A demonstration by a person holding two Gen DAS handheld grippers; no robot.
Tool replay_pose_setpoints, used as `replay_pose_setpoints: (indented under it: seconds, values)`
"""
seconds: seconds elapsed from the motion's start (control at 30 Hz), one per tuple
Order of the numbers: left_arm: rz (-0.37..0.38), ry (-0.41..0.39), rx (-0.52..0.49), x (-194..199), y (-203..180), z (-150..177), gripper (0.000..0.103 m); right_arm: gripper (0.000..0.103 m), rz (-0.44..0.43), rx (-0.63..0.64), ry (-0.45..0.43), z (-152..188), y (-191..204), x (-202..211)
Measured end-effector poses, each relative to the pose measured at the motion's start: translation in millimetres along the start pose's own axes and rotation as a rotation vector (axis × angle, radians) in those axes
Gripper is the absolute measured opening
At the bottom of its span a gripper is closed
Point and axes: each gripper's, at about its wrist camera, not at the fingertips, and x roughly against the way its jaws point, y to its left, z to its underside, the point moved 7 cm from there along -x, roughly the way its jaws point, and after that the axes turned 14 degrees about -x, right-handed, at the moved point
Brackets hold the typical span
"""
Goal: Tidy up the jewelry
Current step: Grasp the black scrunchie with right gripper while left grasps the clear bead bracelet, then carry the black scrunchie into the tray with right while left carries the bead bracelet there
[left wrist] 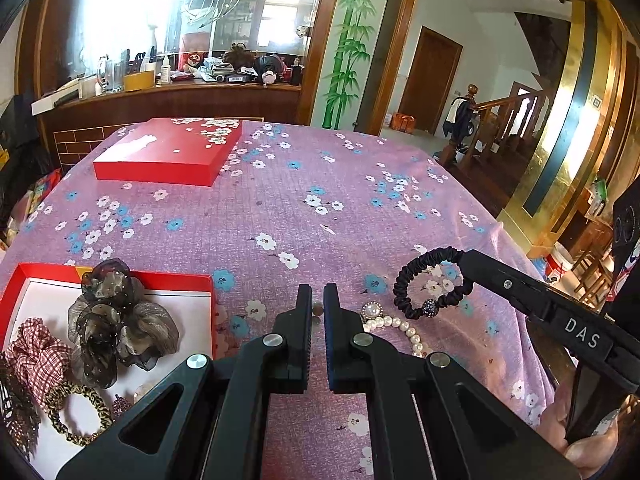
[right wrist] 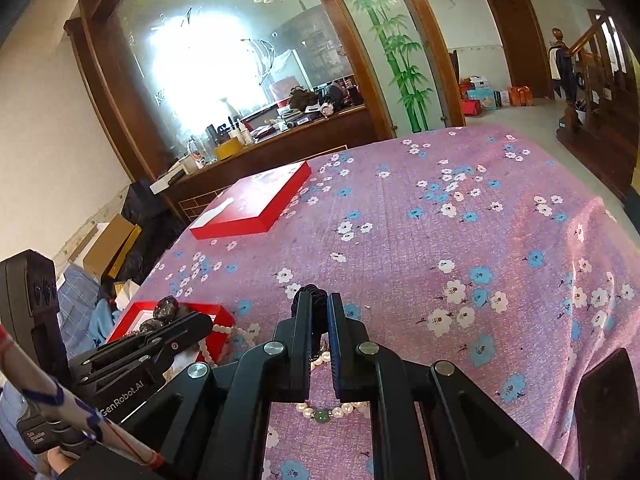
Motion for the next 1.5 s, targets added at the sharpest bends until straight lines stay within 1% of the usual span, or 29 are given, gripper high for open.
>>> replay_pose_setpoints:
  seconds: [0.47, 0.9, 1.13, 1.2, 1.33, 1.5]
  values:
    - [-0.014, -0.013, -0.004, 2.2, 0.3, -1.3, 0.005, 0.008, -0.001, 0.027, 0.010, 5.6, 6.7, -2.9]
    - [-0.046, -0.014, -0.007, 1.4, 2.6, -0.8, 0.005, 0.008, -0.002, 0.064, 0.016, 13.2, 17.8, -5.8]
    - [-0.044, -0.025, 0.025, 6.3, 7.3, -3.9, 0.005, 0.008, 0.026, 0.109, -0.025, 15.5, 25.9, -4.4]
    - [-0.037, -0.042, 0.032, 16.0, 5.7, -6.1, 0.005, 0.008, 0.031, 0.110, -0.035, 16.8, 28.6, -2.3]
    - [-0.016, -0.087, 0.040, 47.8, 0.9, -8.9, 0.005, 0.008, 0.001, 0.085, -0.047, 23.8, 36.4, 10.7]
    - [-0.021, -0.113, 0.036, 87.4, 5.2, 3.2, 0.005, 0.008, -0.046, 0.101, -0.038, 44.1, 58.9, 24.5]
